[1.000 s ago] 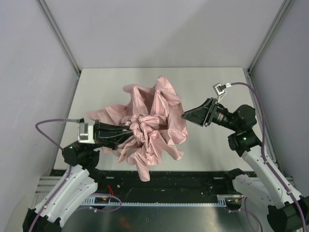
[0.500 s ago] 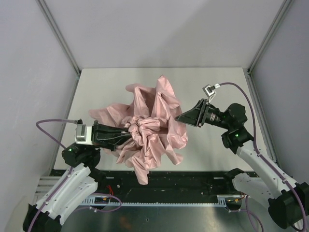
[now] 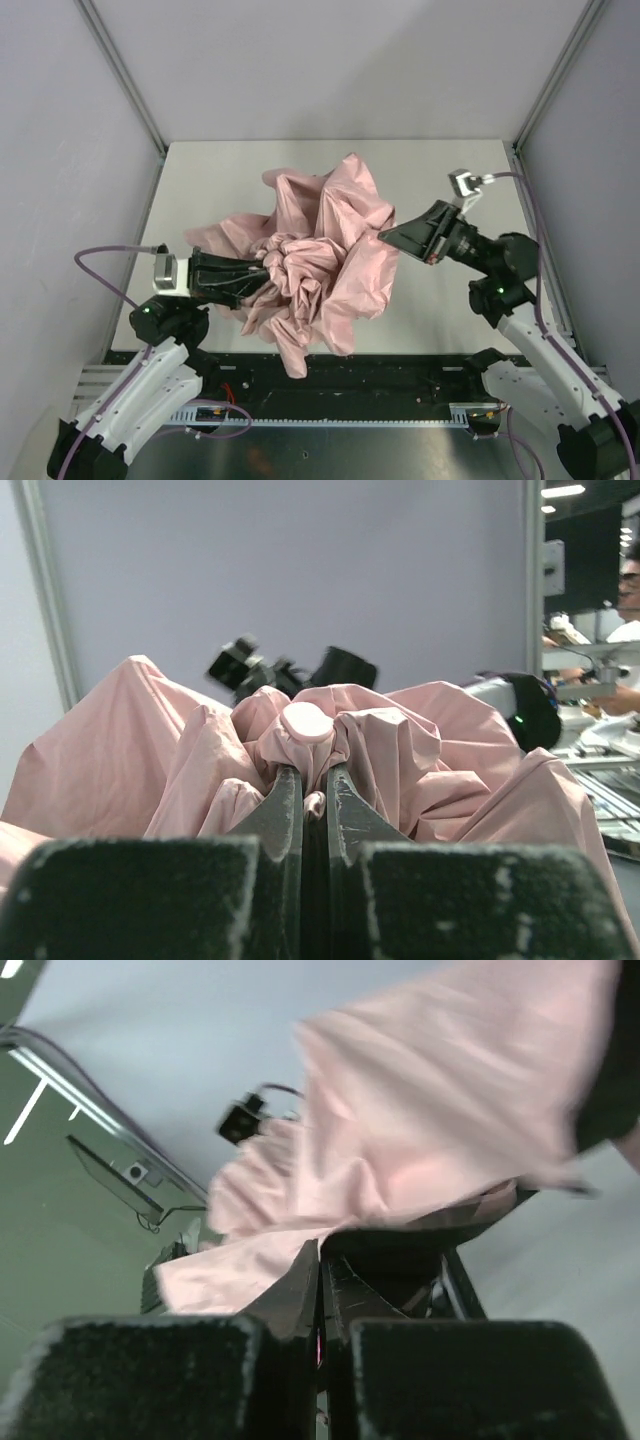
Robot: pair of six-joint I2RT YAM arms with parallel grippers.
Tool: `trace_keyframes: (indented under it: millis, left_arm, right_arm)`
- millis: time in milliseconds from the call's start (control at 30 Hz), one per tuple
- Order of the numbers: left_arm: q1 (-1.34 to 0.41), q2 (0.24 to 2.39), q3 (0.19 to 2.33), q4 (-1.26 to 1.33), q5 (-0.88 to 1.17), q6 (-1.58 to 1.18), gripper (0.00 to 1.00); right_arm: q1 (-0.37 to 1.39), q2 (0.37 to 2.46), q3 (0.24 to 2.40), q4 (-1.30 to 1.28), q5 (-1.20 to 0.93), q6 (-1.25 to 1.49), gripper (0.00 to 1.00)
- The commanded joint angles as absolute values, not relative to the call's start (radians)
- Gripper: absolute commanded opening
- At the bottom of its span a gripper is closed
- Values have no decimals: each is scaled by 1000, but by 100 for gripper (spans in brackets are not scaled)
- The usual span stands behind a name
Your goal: Put away the umbrella
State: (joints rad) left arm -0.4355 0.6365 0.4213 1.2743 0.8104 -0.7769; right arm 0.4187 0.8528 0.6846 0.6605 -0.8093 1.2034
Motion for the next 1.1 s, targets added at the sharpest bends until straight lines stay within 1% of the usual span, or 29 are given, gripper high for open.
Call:
trace_keyframes:
  millis: [0, 100, 233, 300, 367, 500, 600, 700, 800, 900, 1067]
  left_arm:
    - [-416, 657, 390, 1289, 611, -719, 0]
    - [-414, 704, 391, 1283, 520, -734, 0]
    - [-413, 769, 404, 1280, 400, -791, 0]
    - [-414, 796, 404, 1279, 349, -821, 0]
    - [-421, 815, 403, 1276, 297, -831, 0]
    - [-428, 846, 392, 1269, 180, -854, 0]
    - [-432, 871, 397, 1257, 98, -866, 0]
    - [-440, 899, 403, 1252, 34, -867, 0]
    - [-444, 919, 405, 1251, 7, -888, 0]
    - [-447, 919, 393, 1252, 4, -926, 0]
    - [-448, 905, 377, 1274, 36, -955, 0]
  right_arm:
    - [414, 761, 694, 944, -707, 1206, 0]
    - [441, 778, 707, 1057, -640, 1196, 0]
    - [493, 873, 740, 1215, -616, 1196, 0]
    - [538, 924, 763, 1252, -594, 1165, 0]
    - [620, 972, 804, 1232, -572, 1079, 0]
    - [849, 1036, 917, 1029, -523, 805, 0]
    - [1032, 1077, 967, 836, -388, 584, 0]
    - [1154, 1148, 990, 712, -261, 465, 0]
    - [1205, 1229, 1001, 608, -173, 411, 5]
    - [1214, 1313, 1053, 406, -86, 335, 8]
    - [1223, 1370, 1067, 173, 35, 270, 10]
